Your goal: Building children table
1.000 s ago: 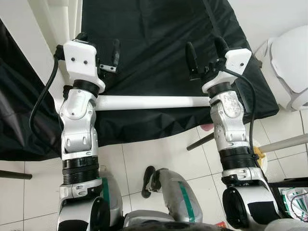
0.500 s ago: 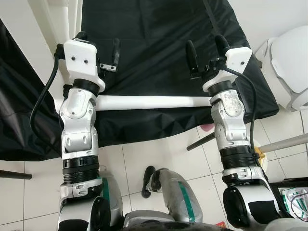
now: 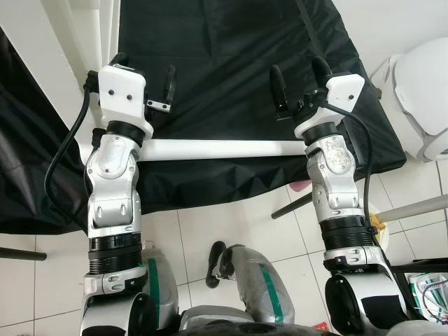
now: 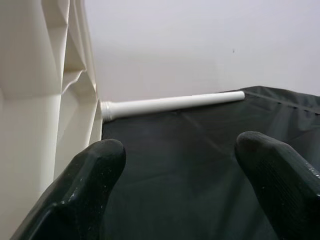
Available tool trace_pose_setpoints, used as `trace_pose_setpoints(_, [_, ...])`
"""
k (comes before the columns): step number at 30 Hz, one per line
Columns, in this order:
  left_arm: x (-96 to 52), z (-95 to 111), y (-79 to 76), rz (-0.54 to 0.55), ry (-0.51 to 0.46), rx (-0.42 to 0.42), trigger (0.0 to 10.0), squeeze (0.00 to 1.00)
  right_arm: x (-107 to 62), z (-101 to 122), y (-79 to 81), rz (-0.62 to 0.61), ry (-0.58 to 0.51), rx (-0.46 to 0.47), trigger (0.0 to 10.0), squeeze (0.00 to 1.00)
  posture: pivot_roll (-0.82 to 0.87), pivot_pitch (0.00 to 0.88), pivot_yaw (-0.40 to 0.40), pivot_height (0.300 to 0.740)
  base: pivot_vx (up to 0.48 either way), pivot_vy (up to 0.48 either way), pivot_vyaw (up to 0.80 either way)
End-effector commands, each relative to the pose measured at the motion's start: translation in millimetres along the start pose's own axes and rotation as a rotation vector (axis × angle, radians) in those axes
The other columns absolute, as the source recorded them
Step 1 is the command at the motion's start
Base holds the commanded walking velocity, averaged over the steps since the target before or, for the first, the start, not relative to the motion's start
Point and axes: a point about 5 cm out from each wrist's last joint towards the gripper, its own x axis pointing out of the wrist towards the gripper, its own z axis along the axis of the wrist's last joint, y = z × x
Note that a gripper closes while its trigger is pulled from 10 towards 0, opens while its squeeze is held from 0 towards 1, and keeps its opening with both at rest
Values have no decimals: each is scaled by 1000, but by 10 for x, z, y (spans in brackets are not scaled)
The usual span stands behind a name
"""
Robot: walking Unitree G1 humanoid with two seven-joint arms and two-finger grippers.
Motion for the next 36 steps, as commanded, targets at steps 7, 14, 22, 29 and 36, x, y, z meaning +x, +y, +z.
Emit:
trace_pose_setpoints(7, [-87,-96,-126,89,28,-59,10000,0,-47,-52,-14,8,29,-3,10000,0,171,56,-131,740,0,0,0])
trace_pose_setpoints(14, [-167,-243,-95,126,81,-65,10000,0,-134,-194,-27,-5,106,31,10000,0,171,48,-129,740,0,0,0])
trace_pose_setpoints(22, [-178,-269,-82,157,97,-71,10000,0,-182,-235,4,11,121,15,10000,0,164,49,-125,740,0,0,0])
trace_pose_setpoints(29, [-152,-253,-89,160,84,-76,10000,0,-163,-236,-3,3,122,14,10000,0,165,48,-129,740,0,0,0])
trace_pose_setpoints(36, [-146,-262,-76,159,85,-67,10000,0,-154,-245,-10,-1,127,-9,10000,0,164,46,-130,740,0,0,0])
